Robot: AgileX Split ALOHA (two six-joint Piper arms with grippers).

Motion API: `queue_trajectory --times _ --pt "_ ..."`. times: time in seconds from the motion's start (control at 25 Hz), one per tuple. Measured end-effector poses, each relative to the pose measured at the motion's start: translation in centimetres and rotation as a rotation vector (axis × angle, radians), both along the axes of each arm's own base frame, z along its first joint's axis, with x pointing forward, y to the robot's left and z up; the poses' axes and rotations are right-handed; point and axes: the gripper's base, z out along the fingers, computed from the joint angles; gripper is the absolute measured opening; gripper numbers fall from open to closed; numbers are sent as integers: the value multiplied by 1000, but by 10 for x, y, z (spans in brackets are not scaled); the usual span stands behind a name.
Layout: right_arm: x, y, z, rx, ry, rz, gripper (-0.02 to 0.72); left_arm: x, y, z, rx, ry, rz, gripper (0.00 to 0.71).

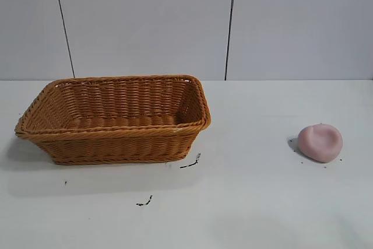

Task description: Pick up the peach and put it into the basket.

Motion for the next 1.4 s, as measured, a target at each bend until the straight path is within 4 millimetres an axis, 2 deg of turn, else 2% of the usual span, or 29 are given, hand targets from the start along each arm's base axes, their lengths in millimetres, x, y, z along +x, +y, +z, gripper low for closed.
queue_trajectory --times 0.32,0.4,0.52,0.6,0.72,0.92,1.16,1.28,1.4 --pt "1 -2 1 -17 4 -12 689 0 0 0 0 0 0 692" --pt "9 -1 6 -11 45 -15 689 0 0 0 0 0 0 692" --pt "36 0 17 2 165 -25 689 0 0 0 0 0 0 692" --pt "65 1 25 4 261 -29 689 0 0 0 0 0 0 692" --pt "115 3 25 -5 437 -31 689 0 0 0 0 0 0 692" --pt "211 6 8 -20 702 -32 689 0 0 0 0 0 0 692" --pt "309 10 -14 -31 829 -28 689 0 0 0 0 0 0 692" --pt "343 17 -27 -46 866 -6 689 0 0 0 0 0 0 692" --pt "364 34 -40 -103 889 51 689 0 0 0 0 0 0 692"
